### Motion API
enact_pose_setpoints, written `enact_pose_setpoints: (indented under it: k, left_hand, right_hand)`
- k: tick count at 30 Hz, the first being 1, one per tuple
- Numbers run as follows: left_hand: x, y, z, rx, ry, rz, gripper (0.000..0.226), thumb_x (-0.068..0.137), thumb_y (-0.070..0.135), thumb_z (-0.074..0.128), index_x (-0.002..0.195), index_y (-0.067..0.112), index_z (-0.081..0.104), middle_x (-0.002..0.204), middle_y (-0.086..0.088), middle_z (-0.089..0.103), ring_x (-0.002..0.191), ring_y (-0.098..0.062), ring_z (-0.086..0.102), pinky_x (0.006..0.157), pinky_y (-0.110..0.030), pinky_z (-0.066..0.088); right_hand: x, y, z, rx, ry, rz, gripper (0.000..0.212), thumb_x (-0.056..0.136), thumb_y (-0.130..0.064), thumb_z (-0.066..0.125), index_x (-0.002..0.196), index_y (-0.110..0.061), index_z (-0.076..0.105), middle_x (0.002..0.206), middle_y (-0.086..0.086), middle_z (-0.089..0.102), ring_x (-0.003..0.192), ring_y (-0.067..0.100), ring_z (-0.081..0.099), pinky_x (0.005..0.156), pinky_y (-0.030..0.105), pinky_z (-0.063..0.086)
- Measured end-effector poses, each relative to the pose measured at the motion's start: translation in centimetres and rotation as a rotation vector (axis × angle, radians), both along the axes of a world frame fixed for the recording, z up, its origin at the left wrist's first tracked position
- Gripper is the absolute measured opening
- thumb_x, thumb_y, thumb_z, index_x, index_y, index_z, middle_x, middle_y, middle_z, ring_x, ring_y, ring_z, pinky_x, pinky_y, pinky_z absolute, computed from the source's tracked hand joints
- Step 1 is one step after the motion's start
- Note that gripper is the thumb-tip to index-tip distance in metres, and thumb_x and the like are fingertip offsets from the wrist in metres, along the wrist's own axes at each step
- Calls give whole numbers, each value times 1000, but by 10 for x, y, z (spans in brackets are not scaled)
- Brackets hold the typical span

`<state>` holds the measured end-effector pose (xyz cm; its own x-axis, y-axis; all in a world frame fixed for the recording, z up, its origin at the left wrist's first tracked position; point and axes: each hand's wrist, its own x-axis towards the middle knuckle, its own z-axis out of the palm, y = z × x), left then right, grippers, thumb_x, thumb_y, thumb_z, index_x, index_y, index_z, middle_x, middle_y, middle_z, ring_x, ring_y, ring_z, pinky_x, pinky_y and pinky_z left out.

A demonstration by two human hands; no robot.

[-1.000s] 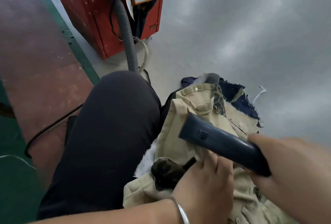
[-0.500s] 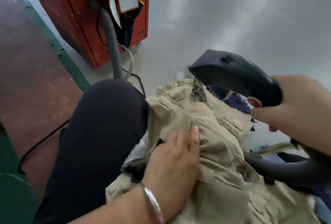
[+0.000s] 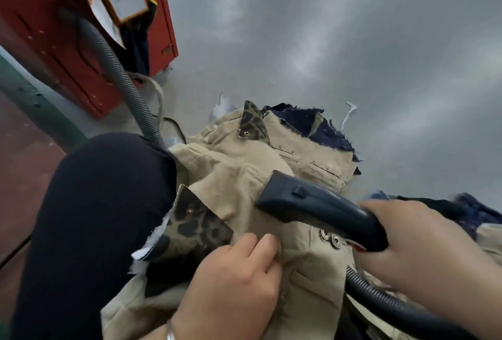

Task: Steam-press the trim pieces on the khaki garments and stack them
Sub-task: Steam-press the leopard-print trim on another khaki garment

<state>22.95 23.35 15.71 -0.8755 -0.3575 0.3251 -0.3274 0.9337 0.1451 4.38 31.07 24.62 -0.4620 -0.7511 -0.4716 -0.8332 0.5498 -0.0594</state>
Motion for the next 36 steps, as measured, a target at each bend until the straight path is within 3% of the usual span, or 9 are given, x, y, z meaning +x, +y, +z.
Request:
enact_pose_setpoints:
  k: [6, 10, 13, 20, 24, 25, 28, 32, 36]
  left_hand:
    - [4, 4, 8, 125, -78, 79, 32, 72, 16, 48, 85, 11, 77, 71, -1, 64, 55, -19, 57, 37, -23, 39]
    - [12, 5, 15, 294, -220, 136, 60, 71, 62, 55, 103, 15, 75, 84, -2, 65, 68, -21, 62, 44, -30, 50]
    - [13, 4, 19, 323, -408, 152, 95, 52, 86, 52, 110, 14, 73, 86, -3, 61, 71, -20, 61, 45, -33, 53]
    - [7, 4, 22, 297, -517, 107, 99, 53, 80, 48, 118, 7, 67, 87, -6, 58, 70, -22, 59, 44, -33, 52]
    - [1, 9, 22, 290, -415, 143, 95, 78, 73, 34, 149, 30, -13, 128, 12, 39, 102, -10, 56, 76, -26, 47]
    - [0, 9, 23, 278, -426, 129, 89, 81, 65, 34, 149, 32, -13, 125, 16, 45, 98, -9, 58, 73, -25, 46]
    - [4, -5, 24, 354, -466, 177, 79, 70, 37, 57, 146, 25, 36, 88, 10, 67, 62, -15, 65, 48, -28, 52]
    - [4, -29, 21, 292, -359, 261, 81, 81, 32, 57, 151, 31, 17, 109, 8, 61, 86, -18, 65, 68, -33, 55]
    - [7, -33, 29, 249, -231, 129, 52, 69, 17, 65, 121, 17, 65, 89, 2, 60, 77, -20, 60, 63, -30, 50]
  right_hand:
    - [-7, -68, -27, -272, -59, -59, 11, 81, -28, 67, 88, -27, 58, 68, -6, 59, 60, 13, 56, 49, 24, 34]
    - [-31, -78, -28, -386, -114, -152, 9, 81, -21, 68, 86, -22, 61, 64, -2, 60, 63, 22, 64, 57, 27, 44]
    - [-53, -46, -17, -496, -239, -233, 14, 72, -21, 73, 71, -20, 59, 47, 0, 63, 40, 12, 62, 38, 23, 43]
    - [-124, 35, 5, -695, -306, -681, 27, 39, -31, 70, 65, -27, 68, 43, 4, 57, 35, 24, 57, 53, 41, 52]
    - [-106, 47, 3, -503, -299, -597, 30, 41, -38, 68, 68, -24, 67, 45, 9, 62, 36, 24, 59, 43, 32, 53]
    - [-94, 46, 4, -435, -301, -545, 30, 42, -41, 67, 70, -28, 67, 45, 9, 62, 35, 20, 59, 37, 25, 46]
    - [-57, 43, 7, -302, -339, -396, 25, 56, -33, 75, 77, -42, 63, 43, 3, 62, 29, 10, 52, 30, 18, 35]
    - [-25, 51, 13, -237, -252, -260, 35, 49, -51, 59, 84, -48, 59, 48, -14, 61, 41, 10, 57, 37, 23, 41]
    - [-16, 54, 14, -283, -193, -279, 51, 43, -59, 46, 93, -57, 53, 66, -28, 62, 65, -2, 60, 44, 35, 45]
